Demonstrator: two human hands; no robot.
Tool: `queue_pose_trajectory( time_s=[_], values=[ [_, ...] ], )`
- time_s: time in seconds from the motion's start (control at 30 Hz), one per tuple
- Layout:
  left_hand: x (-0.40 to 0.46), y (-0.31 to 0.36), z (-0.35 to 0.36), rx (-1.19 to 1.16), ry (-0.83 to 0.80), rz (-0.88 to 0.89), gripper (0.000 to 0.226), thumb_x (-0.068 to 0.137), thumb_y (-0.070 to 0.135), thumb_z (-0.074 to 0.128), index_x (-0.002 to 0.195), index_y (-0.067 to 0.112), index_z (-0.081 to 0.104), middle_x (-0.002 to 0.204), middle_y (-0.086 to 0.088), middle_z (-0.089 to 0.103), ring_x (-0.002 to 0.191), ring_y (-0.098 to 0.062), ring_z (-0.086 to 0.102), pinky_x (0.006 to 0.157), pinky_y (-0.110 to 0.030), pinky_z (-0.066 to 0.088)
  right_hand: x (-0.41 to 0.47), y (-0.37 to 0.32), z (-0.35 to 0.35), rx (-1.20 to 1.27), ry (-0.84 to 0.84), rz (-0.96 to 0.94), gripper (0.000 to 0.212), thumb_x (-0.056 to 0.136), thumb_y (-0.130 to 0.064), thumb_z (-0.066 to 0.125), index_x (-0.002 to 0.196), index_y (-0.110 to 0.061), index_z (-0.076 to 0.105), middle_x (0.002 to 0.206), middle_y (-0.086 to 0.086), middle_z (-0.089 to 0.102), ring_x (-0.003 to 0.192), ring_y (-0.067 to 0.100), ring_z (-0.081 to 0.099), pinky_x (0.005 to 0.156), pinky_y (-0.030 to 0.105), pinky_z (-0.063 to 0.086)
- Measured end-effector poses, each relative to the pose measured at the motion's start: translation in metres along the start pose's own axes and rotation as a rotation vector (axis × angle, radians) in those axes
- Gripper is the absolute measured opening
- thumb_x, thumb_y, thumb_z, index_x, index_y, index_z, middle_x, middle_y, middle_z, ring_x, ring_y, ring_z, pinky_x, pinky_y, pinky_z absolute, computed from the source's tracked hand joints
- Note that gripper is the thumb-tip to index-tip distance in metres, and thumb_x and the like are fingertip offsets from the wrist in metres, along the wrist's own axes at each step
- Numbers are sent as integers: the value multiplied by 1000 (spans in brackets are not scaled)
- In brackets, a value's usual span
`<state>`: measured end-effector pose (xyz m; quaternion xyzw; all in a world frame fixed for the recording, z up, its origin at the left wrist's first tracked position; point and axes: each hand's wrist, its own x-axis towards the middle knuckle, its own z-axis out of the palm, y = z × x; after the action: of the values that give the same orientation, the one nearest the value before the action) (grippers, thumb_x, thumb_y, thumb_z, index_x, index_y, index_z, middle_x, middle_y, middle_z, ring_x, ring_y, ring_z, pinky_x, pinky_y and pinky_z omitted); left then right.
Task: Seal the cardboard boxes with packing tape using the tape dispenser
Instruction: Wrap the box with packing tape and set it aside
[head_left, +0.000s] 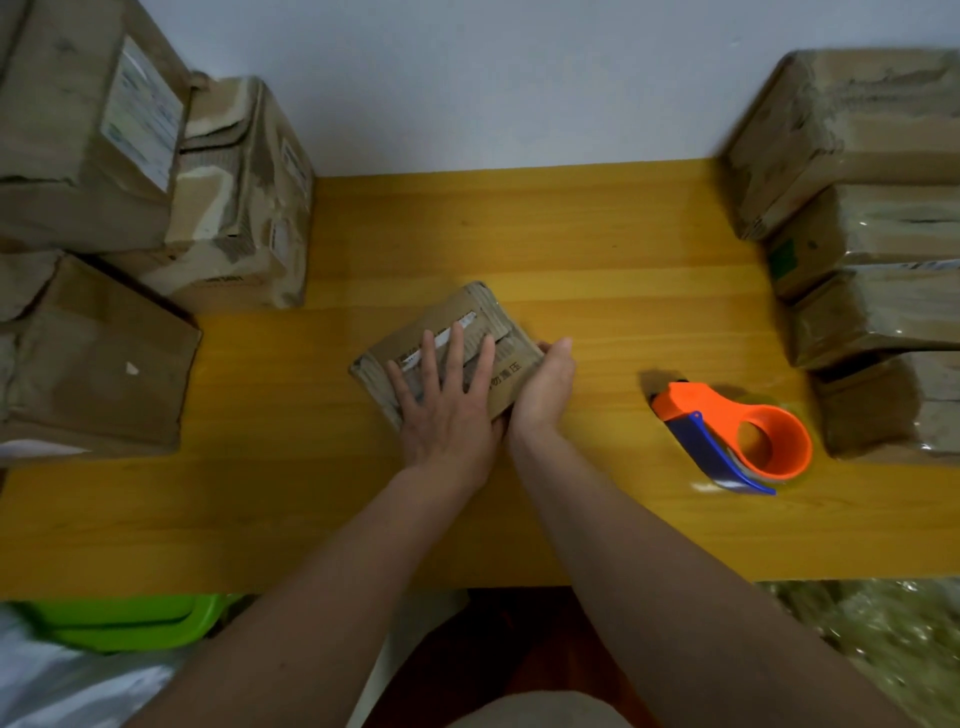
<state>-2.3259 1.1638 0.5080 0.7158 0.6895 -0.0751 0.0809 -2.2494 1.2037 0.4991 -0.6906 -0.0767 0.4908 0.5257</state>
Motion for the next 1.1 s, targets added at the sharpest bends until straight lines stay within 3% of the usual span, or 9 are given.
queue_pose_trajectory(
  time_s=[0.13,0.2,0.3,0.47,0.63,0.77,0.83,0.97,1.1],
  values=[
    [2,1,0,-35,-18,-29,85,99,41,45,145,30,-26,154,1,-34,141,-31,-31,109,-64,-18,-11,11,-2,-51,-59,-94,45,102,-37,29,128,-3,45,128,23,51,117,36,52,98,53,44],
    [3,0,0,-46,-20,-38,91,97,35,50,146,26,-25,154,1,-34,141,-31,-32,109,-64,-18,-10,12,-8,-153,-128,-63,58,102,-42,27,150,-12,15,152,16,28,138,29,31,112,49,30],
    [1,1,-5,-71,-50,-64,101,91,34,60,149,20,-21,154,1,-34,141,-30,-32,110,-64,-17,-5,10,-18,-293,-227,-11,69,101,-46,28,151,-12,-5,158,11,13,145,26,17,117,45,20],
    [2,-9,-25,-216,-179,30,118,72,46,73,152,24,-11,156,3,-29,142,-25,-30,110,-59,-19,-18,-3,-30,-468,-306,1,41,100,-31,37,133,-8,30,135,16,45,122,31,46,104,46,39],
    [11,-48,-48,-493,3,-279,72,93,54,44,152,21,19,159,-3,18,146,-24,15,119,-46,9,-10,-35,-41,-757,-435,-3,53,103,-37,32,148,-11,21,143,12,41,128,32,44,101,44,40],
    [-10,-36,-38,-480,-128,-341,52,95,56,41,128,17,49,120,-4,57,103,-25,57,83,-41,49,-3,-56,-44,-699,-455,-36,46,101,-30,36,143,-12,30,137,12,48,116,32,52,93,46,46],
    [-20,-25,-28,-543,-92,-342,50,92,60,44,116,17,54,101,1,59,86,-19,57,67,-34,46,-2,-59,-44,-647,-454,-23,58,96,-42,44,145,-15,30,137,9,47,115,32,52,92,46,46],
    [-4,-9,-21,-1071,-9,-438,65,86,55,59,139,23,40,130,2,54,110,-19,54,85,-35,47,-3,-55,-37,-811,-411,-158,84,81,-57,63,146,-16,30,139,9,47,121,31,51,98,48,46],
    [18,-7,-15,-1238,-39,-626,62,78,60,67,128,28,47,114,6,57,92,-16,57,65,-24,40,-2,-51,-26,-941,-287,-186,100,60,-69,73,134,-15,34,124,8,56,111,33,57,89,49,50]
  ],
)
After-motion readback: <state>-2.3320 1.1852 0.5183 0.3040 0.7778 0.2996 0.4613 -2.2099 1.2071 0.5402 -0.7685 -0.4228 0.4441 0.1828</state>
